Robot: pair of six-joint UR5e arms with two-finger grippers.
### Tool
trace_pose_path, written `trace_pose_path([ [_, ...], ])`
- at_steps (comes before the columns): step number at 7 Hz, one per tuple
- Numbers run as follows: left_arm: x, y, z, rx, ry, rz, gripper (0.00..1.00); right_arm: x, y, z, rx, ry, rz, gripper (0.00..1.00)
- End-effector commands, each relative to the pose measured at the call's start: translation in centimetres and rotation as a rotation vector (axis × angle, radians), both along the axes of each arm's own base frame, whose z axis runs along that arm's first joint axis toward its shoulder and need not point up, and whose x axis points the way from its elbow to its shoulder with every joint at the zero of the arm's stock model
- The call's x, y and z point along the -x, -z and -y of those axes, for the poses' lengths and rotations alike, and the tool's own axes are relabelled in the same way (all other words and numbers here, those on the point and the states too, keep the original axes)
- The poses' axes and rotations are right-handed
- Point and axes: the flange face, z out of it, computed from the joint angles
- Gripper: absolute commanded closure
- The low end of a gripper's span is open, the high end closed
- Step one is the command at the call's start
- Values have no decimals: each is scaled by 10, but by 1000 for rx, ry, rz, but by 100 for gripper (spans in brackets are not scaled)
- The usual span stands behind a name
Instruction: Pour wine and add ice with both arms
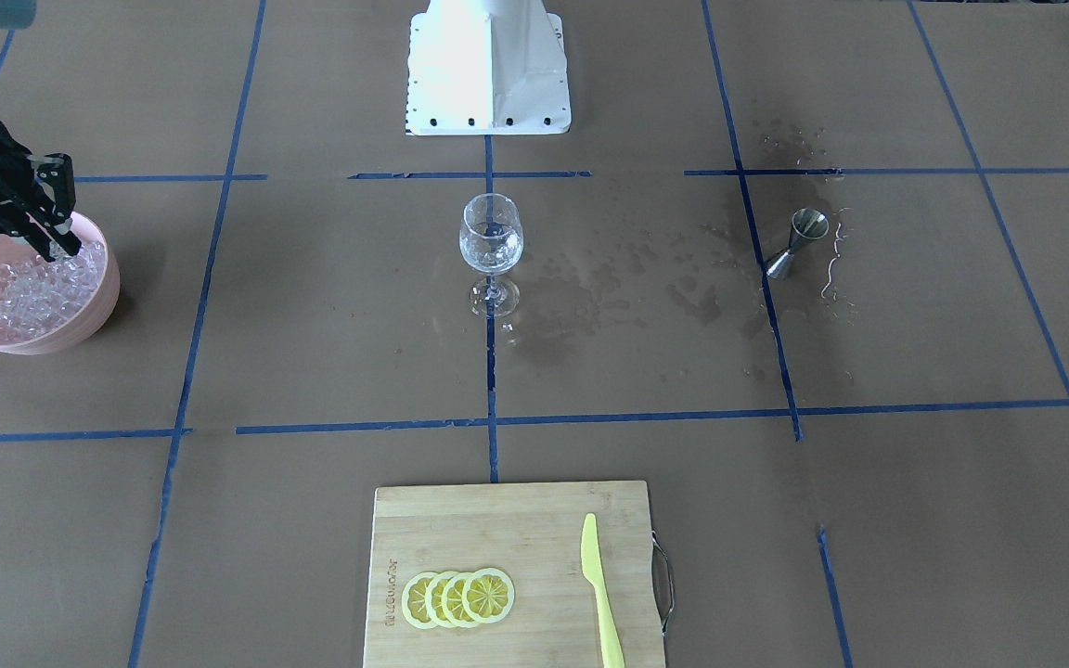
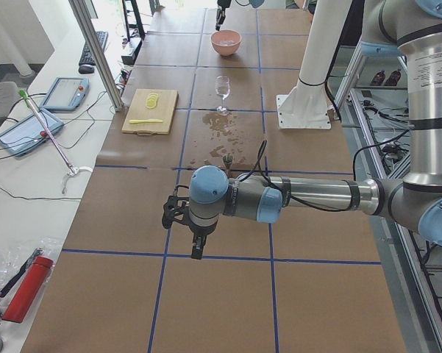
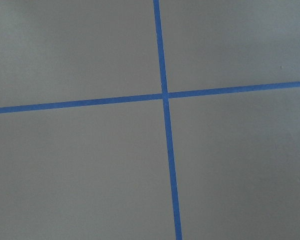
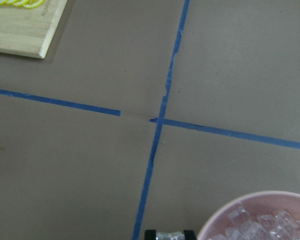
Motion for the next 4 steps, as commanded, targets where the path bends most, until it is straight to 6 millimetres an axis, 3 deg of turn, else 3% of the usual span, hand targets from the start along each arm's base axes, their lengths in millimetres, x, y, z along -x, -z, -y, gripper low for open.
trace_pose_path([
  [1,0,2,0,-5,-1,0,0,47,102,14,21,30,11,100],
  [2,0,2,0,-6,-2,1,0,84,150,8,71,15,26,100],
  [3,0,2,0,-7,-2,1,0,133,188,-9,66,-19,-2,100],
  [4,0,2,0,-7,-2,1,0,170,214,-27,67,-34,-15,100],
])
